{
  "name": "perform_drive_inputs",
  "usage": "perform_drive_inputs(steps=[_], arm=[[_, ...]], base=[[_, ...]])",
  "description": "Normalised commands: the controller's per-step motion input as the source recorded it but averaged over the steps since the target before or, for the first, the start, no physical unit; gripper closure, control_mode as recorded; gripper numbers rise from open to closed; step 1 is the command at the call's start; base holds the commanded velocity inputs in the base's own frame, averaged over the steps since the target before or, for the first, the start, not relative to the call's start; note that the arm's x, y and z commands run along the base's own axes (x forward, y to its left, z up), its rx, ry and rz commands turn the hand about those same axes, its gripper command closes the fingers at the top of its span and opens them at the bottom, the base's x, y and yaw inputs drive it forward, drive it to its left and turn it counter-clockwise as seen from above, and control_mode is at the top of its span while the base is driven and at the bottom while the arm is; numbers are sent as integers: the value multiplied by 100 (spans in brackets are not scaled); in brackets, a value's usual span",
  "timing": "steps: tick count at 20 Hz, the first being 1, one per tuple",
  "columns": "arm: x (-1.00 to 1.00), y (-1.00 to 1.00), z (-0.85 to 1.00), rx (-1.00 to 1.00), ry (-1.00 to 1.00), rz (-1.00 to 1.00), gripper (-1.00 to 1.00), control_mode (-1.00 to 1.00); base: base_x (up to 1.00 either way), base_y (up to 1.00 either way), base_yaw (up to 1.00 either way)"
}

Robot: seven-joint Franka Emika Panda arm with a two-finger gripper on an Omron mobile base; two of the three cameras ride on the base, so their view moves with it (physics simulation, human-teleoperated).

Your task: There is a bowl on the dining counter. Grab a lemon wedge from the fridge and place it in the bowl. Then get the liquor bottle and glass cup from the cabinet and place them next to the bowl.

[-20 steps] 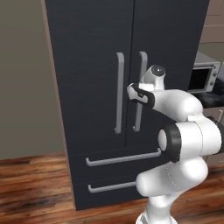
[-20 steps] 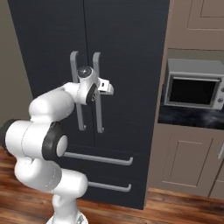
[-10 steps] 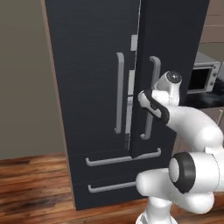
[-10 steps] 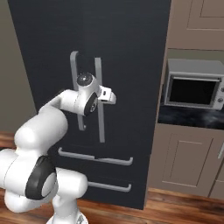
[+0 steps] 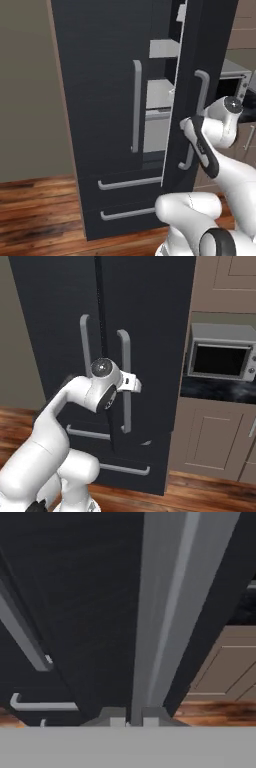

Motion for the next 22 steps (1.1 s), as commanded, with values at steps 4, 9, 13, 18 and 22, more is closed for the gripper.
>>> perform_drive_inputs(steps=[4,9,13,18,22], arm=[[-91,-22,0,0,4,-2,-100,-100],[-98,-6,6,0,2,-3,-100,-100],[-100,20,24,-6,0,-2,-100,-100],[-62,75,46,-18,3,0,-100,-100],[-5,100,63,-26,2,0,-100,-100]], base=[[0,0,0],[0,0,0],[0,0,0],[0,0,0],[0,0,0]])
